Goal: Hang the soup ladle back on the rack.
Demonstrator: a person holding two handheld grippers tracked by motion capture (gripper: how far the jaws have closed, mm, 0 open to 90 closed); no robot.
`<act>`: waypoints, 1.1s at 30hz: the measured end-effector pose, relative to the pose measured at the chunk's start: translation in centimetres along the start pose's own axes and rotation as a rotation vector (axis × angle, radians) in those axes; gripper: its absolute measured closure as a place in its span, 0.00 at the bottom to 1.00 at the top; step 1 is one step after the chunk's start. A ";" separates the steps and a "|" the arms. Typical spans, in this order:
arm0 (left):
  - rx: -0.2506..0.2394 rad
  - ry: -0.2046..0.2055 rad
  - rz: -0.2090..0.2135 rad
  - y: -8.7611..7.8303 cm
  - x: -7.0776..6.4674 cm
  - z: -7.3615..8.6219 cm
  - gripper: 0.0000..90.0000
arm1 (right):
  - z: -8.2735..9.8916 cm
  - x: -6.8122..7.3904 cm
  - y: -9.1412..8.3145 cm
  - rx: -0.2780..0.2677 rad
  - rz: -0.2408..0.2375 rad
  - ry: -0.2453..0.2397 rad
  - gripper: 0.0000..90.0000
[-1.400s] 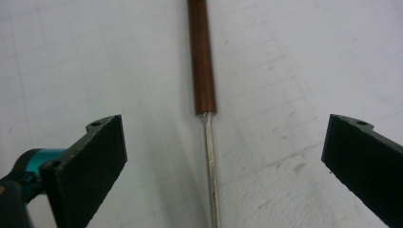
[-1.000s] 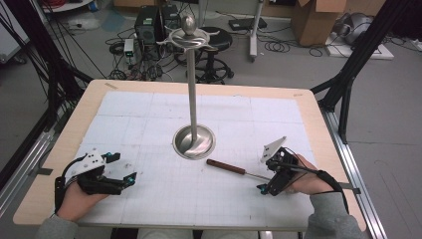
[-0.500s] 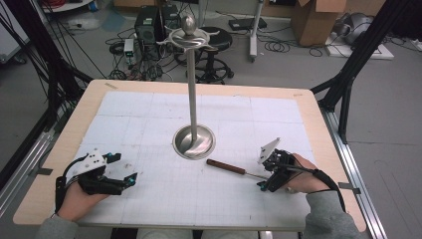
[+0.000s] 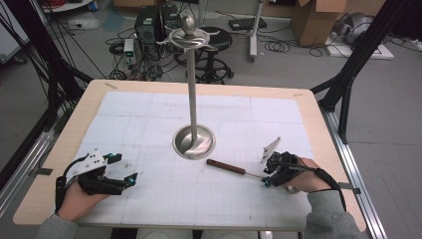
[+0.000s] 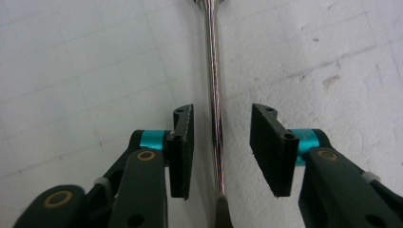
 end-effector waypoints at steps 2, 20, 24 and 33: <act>0.002 -0.002 0.003 0.0 0.0 0.0 0.09 | 0.3 -0.1 0.1 0.007 -0.003 -0.004 0.71; 0.000 -0.001 0.001 0.0 0.0 0.0 0.08 | 1.0 0.0 0.5 0.055 -0.029 0.000 0.92; -0.003 -0.005 0.001 0.0 0.0 0.0 0.08 | 0.9 0.1 0.4 0.061 -0.011 -0.022 0.93; -0.004 -0.006 0.001 0.0 0.0 0.0 0.08 | 0.7 0.1 -0.3 0.007 0.015 -0.011 0.94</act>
Point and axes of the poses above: each handheld gripper's, and its own axes: y roughly forward along the jaws, z roughly out of its underside, x roughly to its left, the point moved 5 cm from there along y, roughly forward along the jaws, and after that the axes turned 14 degrees about x, right-handed, at the moved point
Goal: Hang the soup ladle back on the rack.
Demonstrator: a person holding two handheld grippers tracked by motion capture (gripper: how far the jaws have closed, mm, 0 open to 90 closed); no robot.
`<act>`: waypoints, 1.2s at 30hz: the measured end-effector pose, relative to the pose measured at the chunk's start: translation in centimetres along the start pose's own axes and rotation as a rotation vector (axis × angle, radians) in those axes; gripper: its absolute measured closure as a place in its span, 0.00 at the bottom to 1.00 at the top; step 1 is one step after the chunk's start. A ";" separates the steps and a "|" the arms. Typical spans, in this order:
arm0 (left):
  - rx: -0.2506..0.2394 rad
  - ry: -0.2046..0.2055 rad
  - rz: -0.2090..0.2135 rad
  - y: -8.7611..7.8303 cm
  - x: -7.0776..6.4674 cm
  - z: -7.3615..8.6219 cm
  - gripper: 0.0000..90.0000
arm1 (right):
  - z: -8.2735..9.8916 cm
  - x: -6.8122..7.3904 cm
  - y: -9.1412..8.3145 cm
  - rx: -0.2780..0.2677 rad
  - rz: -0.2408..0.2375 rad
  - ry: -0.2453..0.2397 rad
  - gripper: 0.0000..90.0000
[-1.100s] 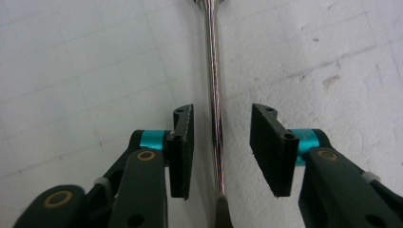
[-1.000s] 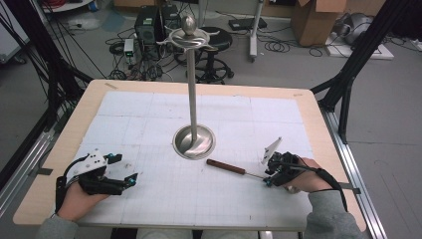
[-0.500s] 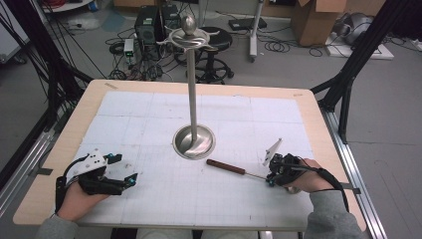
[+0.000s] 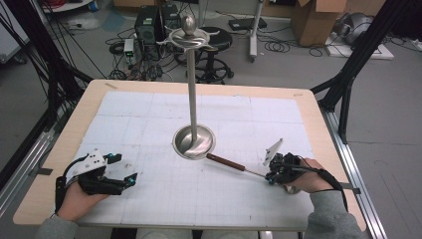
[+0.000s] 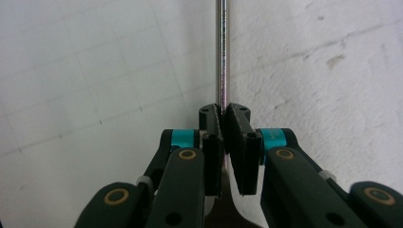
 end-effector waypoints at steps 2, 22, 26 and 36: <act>0.001 0.001 -0.002 0.0 0.0 0.0 0.08 | 0.0 0.0 -0.4 -0.024 0.002 0.000 0.94; -0.004 0.001 -0.005 -0.1 0.1 0.0 0.08 | 0.0 -0.8 -2.7 -0.249 0.038 0.070 0.94; -0.010 0.001 -0.009 -0.1 0.1 -0.1 0.08 | -0.1 -0.9 -3.1 -0.308 0.032 0.080 0.94; -0.009 -0.001 -0.010 -0.2 0.2 0.0 0.08 | -0.5 -1.3 -3.8 -0.400 0.054 0.102 0.94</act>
Point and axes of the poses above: each handheld gripper's, and its own axes: y roughly forward along the jaws, z roughly out of its underside, x roughly to its left, the point moved 5 cm from there along y, roughly forward along the jaws, and after that the axes turned 14 degrees about x, right-handed, at the moved point
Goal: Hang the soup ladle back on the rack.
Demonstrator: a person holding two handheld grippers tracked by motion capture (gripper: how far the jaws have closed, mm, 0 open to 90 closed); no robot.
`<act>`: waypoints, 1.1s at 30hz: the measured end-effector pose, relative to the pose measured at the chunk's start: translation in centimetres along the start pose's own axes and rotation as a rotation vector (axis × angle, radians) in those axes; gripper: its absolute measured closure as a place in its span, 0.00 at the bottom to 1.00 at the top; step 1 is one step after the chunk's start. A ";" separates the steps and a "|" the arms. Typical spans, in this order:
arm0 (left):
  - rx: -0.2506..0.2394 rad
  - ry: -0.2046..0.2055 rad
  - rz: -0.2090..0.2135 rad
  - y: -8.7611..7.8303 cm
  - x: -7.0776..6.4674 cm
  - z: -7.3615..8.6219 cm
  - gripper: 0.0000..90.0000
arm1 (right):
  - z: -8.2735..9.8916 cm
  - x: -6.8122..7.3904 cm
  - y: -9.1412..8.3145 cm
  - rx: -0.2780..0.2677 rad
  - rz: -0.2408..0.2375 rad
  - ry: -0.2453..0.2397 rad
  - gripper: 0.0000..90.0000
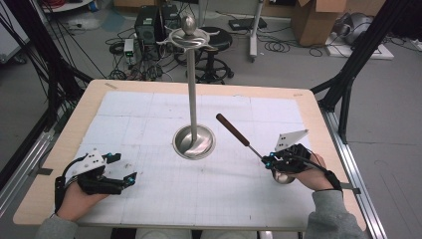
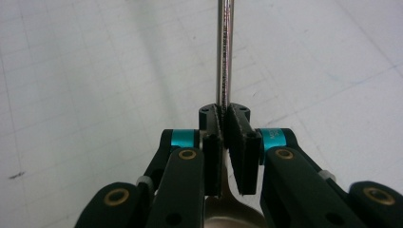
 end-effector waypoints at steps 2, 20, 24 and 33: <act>-0.001 -0.001 -0.001 0.0 0.0 0.0 0.08 | -0.2 -0.1 -0.2 -0.021 0.000 0.001 0.94; -0.014 -0.003 -0.006 -0.5 -0.2 0.1 0.08 | -1.7 -0.6 -1.1 -0.189 -0.030 0.057 0.94; -0.016 -0.005 -0.010 -0.6 -0.2 0.1 0.08 | -2.0 -1.0 -1.4 -0.228 -0.015 0.070 0.94; -0.027 -0.004 -0.017 -0.7 0.0 -0.2 0.08 | -2.8 -1.7 -1.9 -0.304 0.010 0.099 0.94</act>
Point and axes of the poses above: each handheld gripper's, and its own axes: y roughly forward along the jaws, z roughly out of its underside, x roughly to its left, the point moved 5 cm from there along y, roughly forward along the jaws, and after that the axes turned 14 degrees about x, right-handed, at the moved point
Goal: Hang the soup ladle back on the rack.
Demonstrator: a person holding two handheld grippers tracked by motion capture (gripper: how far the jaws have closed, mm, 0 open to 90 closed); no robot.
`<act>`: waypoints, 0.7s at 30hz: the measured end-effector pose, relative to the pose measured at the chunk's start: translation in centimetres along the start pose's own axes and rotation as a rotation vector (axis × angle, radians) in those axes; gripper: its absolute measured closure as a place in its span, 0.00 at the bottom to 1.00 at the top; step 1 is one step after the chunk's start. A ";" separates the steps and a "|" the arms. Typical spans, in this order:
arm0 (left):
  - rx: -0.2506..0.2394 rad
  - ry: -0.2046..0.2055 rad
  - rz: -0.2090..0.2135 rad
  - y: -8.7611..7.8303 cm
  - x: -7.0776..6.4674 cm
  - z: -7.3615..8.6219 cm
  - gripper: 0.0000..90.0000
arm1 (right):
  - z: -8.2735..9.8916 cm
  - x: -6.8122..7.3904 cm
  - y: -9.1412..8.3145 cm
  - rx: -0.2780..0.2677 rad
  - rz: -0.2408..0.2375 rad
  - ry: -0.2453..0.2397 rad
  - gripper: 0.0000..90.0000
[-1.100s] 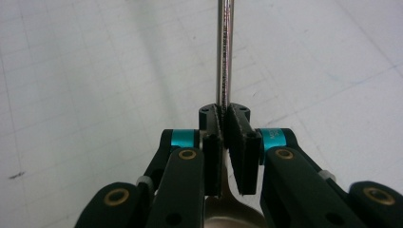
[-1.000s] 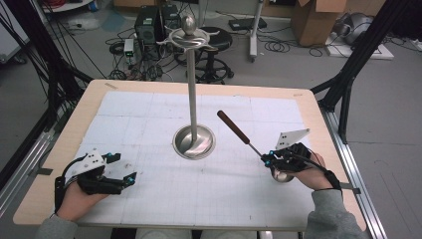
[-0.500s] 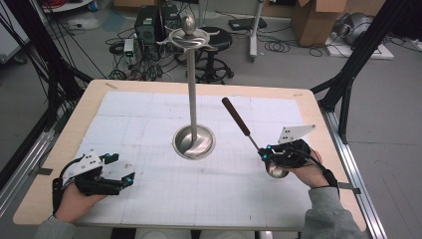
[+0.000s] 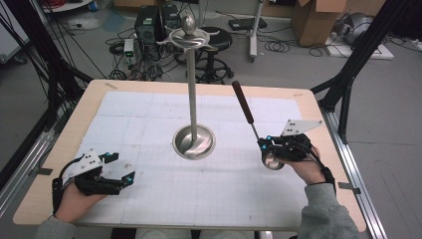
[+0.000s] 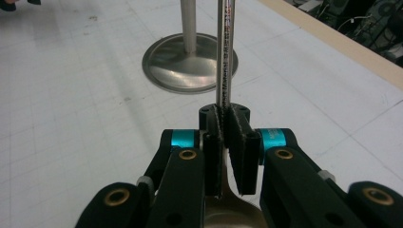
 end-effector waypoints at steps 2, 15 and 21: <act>-0.003 0.001 -0.001 0.0 0.1 0.0 0.08 | -0.3 -0.1 0.0 -0.010 0.001 0.009 0.94; 0.004 -0.010 -0.012 0.0 0.5 0.1 0.08 | -3.3 -0.3 -0.1 -0.114 0.014 0.032 0.94; 0.000 -0.010 -0.001 0.0 0.1 0.2 0.08 | -5.4 0.3 0.5 -0.155 -0.003 0.064 0.94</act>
Point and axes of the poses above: each handheld gripper's, and its own axes: y roughly forward along the jaws, z roughly out of its underside, x roughly to its left, the point moved 5 cm from there along y, roughly forward along the jaws, and after that the axes turned 14 degrees about x, right-handed, at the moved point
